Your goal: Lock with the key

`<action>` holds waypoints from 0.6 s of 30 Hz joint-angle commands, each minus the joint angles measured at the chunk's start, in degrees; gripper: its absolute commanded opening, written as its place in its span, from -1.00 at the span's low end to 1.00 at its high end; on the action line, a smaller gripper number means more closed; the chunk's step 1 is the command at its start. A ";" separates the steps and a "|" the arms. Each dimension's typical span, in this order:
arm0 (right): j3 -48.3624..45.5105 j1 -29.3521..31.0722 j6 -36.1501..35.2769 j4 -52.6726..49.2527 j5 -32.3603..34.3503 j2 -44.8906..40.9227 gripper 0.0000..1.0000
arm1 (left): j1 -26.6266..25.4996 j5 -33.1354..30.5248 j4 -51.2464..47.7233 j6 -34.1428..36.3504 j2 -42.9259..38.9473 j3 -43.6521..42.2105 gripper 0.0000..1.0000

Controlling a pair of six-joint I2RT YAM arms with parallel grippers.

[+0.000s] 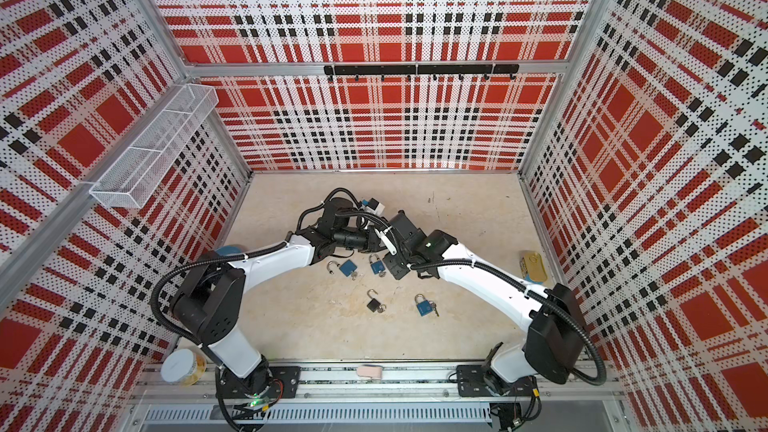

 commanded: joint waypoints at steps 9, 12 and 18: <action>0.74 0.46 0.48 4.28 -0.56 -3.50 -0.21 | -0.03 -1.46 3.47 -2.00 -0.88 -1.76 -1.00; -0.84 0.22 1.52 6.36 -2.20 -5.65 0.07 | 0.75 -2.25 8.33 -5.59 -2.80 -3.88 -1.00; -5.73 -2.15 4.58 11.84 -6.55 -12.20 0.19 | 1.82 -5.32 17.44 -12.91 -7.72 -7.80 -1.00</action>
